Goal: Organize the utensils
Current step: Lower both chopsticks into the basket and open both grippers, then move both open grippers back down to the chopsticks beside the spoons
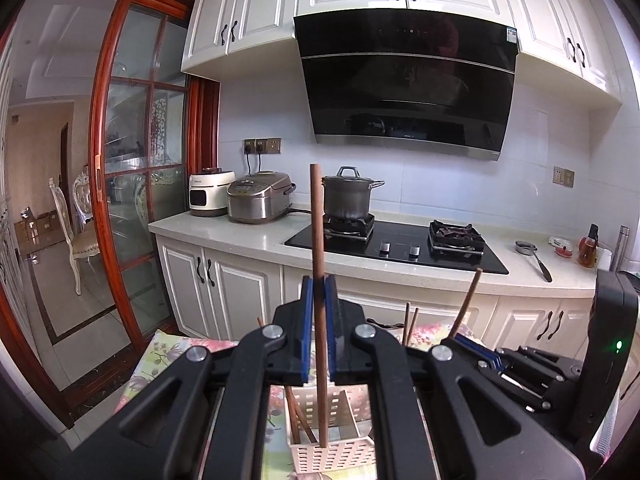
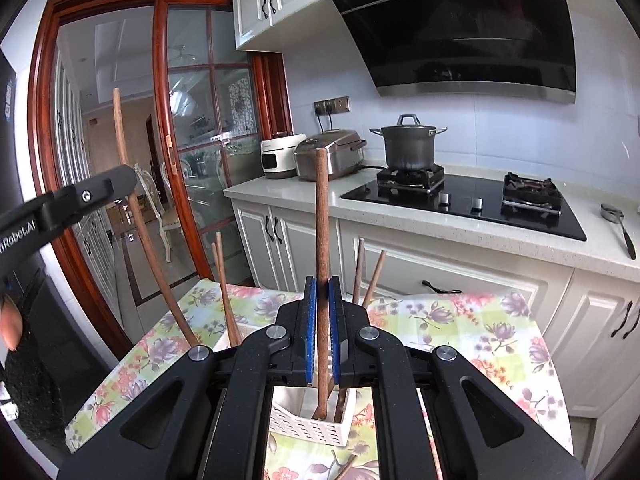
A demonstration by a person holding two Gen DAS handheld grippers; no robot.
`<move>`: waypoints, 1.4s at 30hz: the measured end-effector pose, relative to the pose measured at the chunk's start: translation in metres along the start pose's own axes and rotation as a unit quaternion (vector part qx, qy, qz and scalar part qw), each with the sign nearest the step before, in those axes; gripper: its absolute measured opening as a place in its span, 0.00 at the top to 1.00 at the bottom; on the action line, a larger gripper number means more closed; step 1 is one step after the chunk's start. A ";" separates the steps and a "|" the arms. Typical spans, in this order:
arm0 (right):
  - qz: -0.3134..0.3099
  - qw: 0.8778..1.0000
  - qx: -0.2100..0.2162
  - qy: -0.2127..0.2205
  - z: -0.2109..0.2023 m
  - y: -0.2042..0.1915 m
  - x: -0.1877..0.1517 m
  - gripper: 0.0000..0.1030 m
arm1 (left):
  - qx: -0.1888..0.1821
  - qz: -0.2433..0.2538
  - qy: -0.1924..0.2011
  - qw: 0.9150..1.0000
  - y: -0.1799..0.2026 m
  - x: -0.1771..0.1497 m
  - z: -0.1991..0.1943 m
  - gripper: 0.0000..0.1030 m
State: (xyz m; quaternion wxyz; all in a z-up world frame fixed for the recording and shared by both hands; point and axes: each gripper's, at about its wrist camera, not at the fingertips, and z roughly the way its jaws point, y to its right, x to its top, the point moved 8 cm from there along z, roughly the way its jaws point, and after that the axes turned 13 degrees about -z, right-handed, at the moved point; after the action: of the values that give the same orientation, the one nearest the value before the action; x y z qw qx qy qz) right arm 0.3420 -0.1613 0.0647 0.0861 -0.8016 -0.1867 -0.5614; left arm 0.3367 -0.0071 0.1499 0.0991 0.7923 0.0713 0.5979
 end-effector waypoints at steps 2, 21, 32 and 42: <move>0.000 1.000 -0.001 -0.001 0.001 0.000 -0.001 0.94 | 0.003 0.001 0.003 1.000 0.000 0.001 0.002 0.94; -0.007 0.999 0.019 -0.039 0.038 -0.018 -0.015 0.94 | 0.020 -0.010 -0.063 0.998 -0.017 -0.038 0.056 0.94; 0.015 0.999 0.013 -0.041 0.038 -0.004 -0.024 0.74 | 0.043 -0.026 -0.082 0.995 -0.052 -0.061 0.068 0.76; 0.037 0.998 0.014 -0.053 0.022 0.003 -0.060 0.70 | 0.080 -0.064 -0.070 0.992 -0.098 -0.086 0.034 0.17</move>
State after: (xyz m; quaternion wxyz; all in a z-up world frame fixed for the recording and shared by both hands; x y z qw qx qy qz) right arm 0.3445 -0.1688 0.0017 0.1079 -0.8352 -0.1691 -0.5121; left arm 0.3462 0.0654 0.0371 0.0782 0.8313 0.1622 0.5259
